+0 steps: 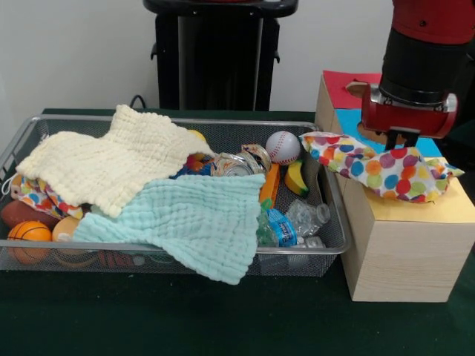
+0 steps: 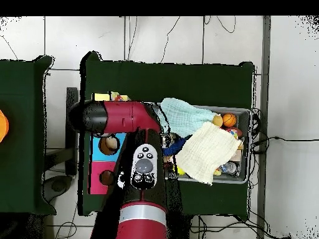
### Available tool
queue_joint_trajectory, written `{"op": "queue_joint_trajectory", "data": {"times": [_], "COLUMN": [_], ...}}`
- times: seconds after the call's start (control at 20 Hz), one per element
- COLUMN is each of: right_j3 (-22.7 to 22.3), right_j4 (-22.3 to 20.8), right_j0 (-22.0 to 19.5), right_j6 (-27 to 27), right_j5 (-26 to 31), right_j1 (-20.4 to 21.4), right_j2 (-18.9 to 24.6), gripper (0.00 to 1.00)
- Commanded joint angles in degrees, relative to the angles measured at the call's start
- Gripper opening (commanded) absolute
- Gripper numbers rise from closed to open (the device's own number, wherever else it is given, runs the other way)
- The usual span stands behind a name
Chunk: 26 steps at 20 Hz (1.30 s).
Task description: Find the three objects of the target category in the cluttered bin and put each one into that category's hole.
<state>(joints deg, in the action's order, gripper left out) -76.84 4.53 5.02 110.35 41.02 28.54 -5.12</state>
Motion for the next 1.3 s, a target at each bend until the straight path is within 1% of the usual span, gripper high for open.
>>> {"op": "queue_joint_trajectory", "data": {"times": [0.05, 0.2, 0.35, 0.55, 0.65, 0.8, 0.95, 1.1, 1.3], "right_j3": [2.72, 4.6, 7.73, 9.39, 9.79, 9.24, 9.88, 10.02, 5.03], "right_j4": [-0.07, 0.28, 1.51, 3.31, 4.0, 5.33, 6.85, 7.43, 7.83], "right_j0": [-0.46, 0.29, 2.0, 4.74, 5.54, 6.21, 7.46, 8.0, 8.12], "right_j6": [10.13, 11.44, 14.55, 18.44, 19.06, 19.13, 20.23, 20.13, 19.21], "right_j5": [-1.87, -1.85, -1.29, 0.73, 1.82, 3.67, 5.54, 5.24, 1.22], "right_j1": [-6.57, -7.97, -10.25, -10.94, -10.85, -10.06, -10.27, -11.04, -10.18], "right_j2": [0.77, 0.36, -0.62, -2.51, -3.22, -3.46, -3.51, -3.56, -2.7], "gripper": [0.0, 0.0, 0.0, 0.0, 0.0, 0.0, 0.0, 0.0, 0.0]}}
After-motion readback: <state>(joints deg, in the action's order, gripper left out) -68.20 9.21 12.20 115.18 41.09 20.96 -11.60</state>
